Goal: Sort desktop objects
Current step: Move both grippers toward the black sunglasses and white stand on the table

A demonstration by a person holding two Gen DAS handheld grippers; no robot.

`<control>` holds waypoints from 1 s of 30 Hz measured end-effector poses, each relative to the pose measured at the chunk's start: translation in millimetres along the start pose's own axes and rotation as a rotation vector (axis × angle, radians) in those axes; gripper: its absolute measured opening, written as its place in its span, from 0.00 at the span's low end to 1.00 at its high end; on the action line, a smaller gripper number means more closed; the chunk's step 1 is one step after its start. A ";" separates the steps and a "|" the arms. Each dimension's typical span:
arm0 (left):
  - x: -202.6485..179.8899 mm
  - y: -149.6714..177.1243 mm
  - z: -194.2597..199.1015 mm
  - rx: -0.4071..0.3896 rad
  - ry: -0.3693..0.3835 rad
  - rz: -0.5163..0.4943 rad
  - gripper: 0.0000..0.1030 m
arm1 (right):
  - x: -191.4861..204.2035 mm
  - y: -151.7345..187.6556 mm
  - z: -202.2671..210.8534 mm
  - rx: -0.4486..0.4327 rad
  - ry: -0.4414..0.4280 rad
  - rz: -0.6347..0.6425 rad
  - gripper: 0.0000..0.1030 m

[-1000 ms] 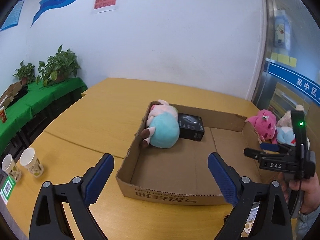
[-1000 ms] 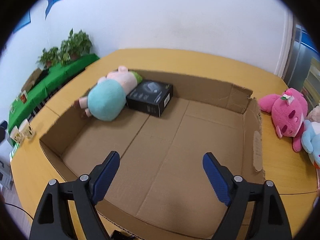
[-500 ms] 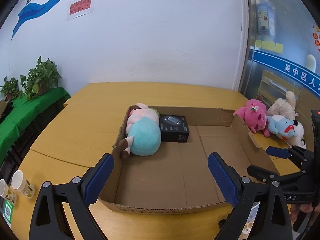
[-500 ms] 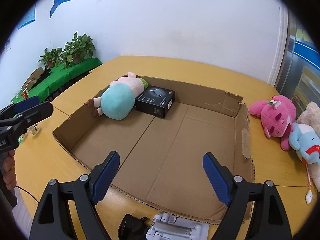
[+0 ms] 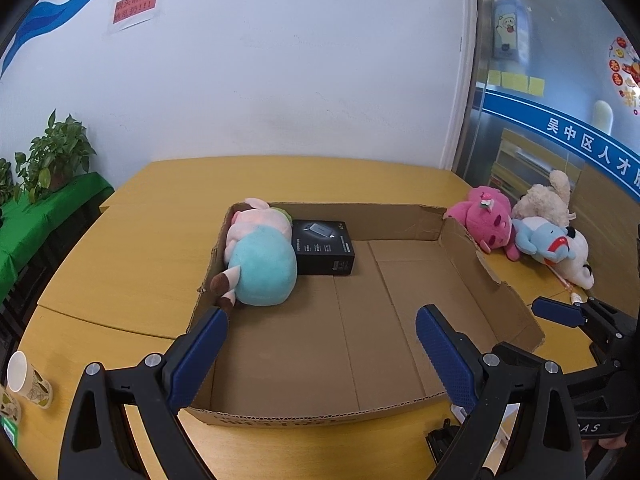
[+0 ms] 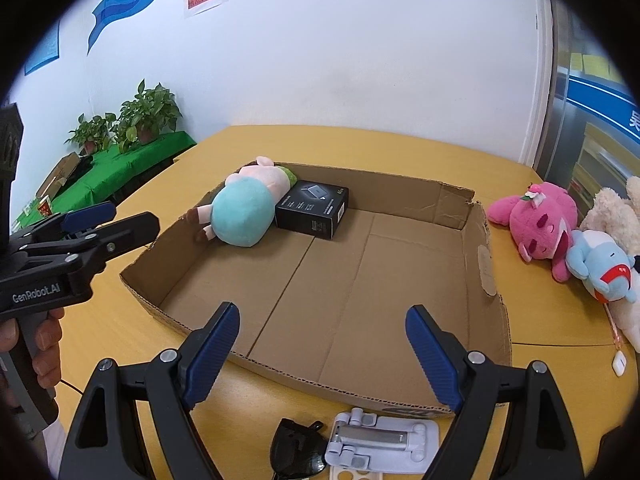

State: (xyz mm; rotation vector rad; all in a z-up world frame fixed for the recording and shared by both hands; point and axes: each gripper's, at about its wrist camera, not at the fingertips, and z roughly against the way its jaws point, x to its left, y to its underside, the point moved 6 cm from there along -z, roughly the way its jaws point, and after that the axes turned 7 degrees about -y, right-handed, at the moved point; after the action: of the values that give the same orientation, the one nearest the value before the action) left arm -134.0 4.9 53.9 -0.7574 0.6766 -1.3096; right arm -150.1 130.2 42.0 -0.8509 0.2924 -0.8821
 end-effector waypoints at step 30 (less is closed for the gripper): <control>-9.7 38.3 -21.2 0.124 0.196 -0.009 0.93 | -8.5 53.3 21.9 0.014 -0.137 -0.042 0.83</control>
State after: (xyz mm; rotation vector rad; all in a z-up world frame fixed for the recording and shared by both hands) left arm -129.9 15.9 10.6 -0.5365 0.7409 -1.4328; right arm -113.6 166.6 14.9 -0.9023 0.1496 -0.8597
